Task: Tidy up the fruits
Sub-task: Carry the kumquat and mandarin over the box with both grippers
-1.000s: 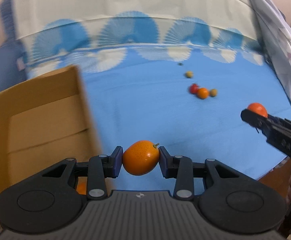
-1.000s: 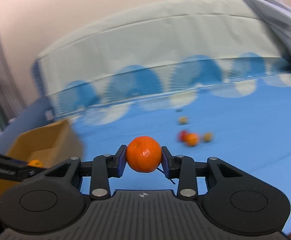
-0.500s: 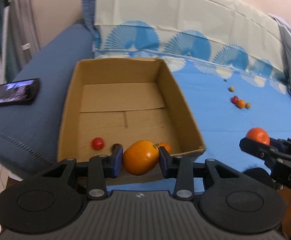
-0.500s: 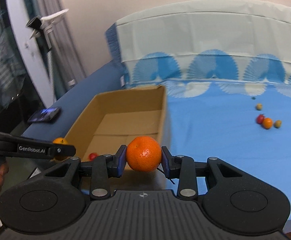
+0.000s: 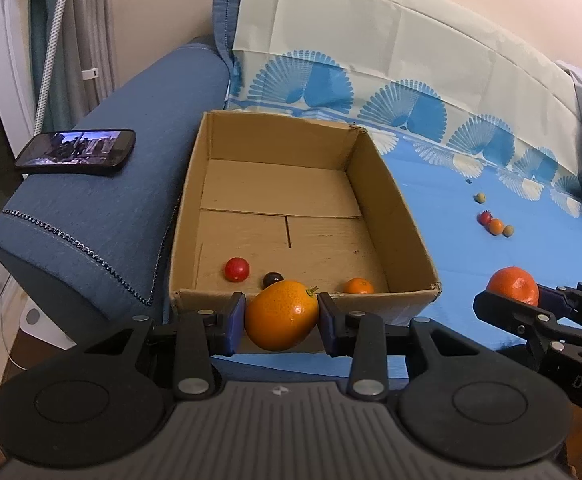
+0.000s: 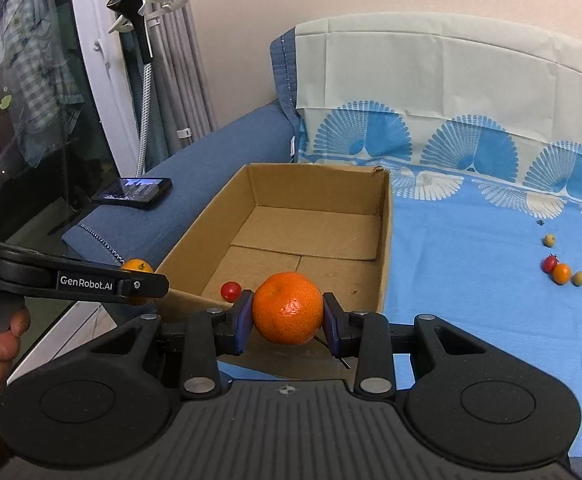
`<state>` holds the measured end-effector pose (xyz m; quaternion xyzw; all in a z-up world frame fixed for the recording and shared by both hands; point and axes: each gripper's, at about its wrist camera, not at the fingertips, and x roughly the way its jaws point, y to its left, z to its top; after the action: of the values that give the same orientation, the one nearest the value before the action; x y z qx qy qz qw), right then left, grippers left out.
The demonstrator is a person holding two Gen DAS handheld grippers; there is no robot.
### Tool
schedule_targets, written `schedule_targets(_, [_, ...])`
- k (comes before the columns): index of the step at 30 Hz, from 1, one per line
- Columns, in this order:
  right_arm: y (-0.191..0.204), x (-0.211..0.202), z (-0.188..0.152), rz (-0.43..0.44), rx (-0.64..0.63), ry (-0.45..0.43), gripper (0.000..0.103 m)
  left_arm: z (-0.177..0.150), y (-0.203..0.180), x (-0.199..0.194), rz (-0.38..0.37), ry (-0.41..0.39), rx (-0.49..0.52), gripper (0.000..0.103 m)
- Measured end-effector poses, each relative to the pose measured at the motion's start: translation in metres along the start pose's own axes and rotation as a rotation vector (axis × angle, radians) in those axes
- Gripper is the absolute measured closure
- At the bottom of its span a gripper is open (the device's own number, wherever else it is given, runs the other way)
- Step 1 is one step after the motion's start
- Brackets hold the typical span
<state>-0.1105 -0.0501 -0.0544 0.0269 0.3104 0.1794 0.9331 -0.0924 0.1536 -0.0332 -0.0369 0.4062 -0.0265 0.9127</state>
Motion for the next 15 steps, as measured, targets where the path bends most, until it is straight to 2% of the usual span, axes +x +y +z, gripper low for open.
schedule_targets(15, [0.0003,0.0002,-0.0008,0.0,-0.002,0.002,0.066,0.0026,-0.0027,0.0017,-0.009,-0.009,-0.002,0.061])
